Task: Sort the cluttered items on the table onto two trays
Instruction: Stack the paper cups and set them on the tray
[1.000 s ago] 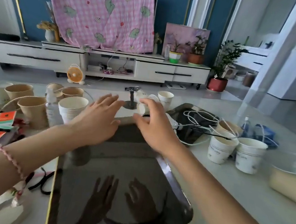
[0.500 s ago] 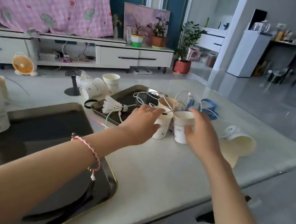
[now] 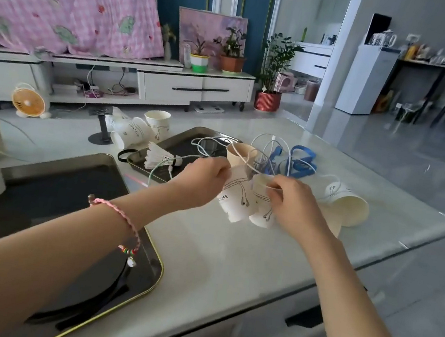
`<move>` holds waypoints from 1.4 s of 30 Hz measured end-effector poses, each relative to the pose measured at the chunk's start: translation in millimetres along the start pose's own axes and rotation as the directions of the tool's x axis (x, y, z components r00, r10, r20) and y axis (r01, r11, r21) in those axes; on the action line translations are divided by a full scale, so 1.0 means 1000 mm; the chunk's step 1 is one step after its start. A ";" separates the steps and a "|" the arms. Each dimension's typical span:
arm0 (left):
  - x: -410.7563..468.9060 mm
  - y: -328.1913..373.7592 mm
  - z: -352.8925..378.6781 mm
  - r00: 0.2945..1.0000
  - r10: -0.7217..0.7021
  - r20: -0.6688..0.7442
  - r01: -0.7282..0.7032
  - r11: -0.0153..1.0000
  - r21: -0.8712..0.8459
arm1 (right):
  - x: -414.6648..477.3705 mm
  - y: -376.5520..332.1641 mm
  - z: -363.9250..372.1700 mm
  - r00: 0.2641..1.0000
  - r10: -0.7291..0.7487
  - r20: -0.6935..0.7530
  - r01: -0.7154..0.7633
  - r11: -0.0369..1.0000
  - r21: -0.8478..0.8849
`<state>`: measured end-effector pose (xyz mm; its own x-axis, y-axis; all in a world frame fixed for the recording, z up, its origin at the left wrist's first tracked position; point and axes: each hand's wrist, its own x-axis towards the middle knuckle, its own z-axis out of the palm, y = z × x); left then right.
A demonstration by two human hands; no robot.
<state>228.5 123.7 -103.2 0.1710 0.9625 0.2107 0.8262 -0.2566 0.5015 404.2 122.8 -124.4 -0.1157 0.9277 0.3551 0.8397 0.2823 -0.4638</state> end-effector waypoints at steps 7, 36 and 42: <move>-0.016 -0.001 -0.026 0.977 -0.212 0.012 0.201 0.905 -0.375 | 0.008 -0.015 -0.016 0.989 0.144 0.017 -0.144 0.973 0.178; -0.089 -0.213 -0.154 0.919 -0.262 -0.294 0.389 0.719 0.575 | 0.026 -0.220 0.135 0.947 -0.322 -0.009 0.277 0.797 0.537; -0.091 -0.231 -0.156 0.942 -0.224 -0.249 0.335 0.657 0.675 | 0.049 -0.257 0.149 0.921 -0.381 -0.088 0.371 0.780 0.504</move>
<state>-61.3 81.2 -107.8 -0.1574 0.9422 0.2956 0.9627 0.2131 -0.1666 103.5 131.8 -109.0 -0.3794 0.7251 0.5747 0.3449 0.6872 -0.6393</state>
